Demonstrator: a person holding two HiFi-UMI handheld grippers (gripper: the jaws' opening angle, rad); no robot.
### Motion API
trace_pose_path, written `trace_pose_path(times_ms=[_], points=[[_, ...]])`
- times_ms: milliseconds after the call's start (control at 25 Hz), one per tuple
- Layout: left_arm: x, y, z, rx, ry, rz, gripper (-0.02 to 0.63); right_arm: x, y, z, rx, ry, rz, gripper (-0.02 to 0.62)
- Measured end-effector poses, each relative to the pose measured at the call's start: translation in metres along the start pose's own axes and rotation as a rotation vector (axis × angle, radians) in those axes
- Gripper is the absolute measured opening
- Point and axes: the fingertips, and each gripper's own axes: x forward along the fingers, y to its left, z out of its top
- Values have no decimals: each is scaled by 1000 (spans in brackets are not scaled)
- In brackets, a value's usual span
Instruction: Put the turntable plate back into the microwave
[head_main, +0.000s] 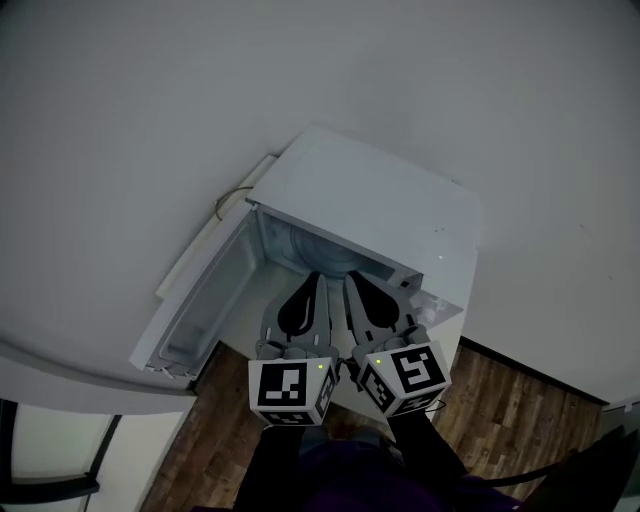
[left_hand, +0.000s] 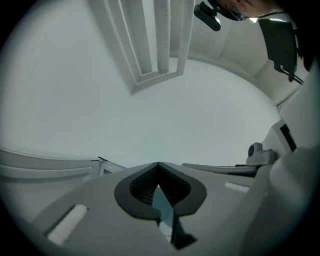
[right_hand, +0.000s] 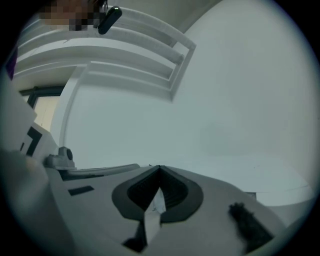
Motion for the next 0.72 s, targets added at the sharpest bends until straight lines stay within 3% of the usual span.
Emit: trace_pose_path(times_ms=[720], points=[[8, 10, 15, 17, -43, 24, 5, 14, 1, 12, -36, -2, 33, 9]])
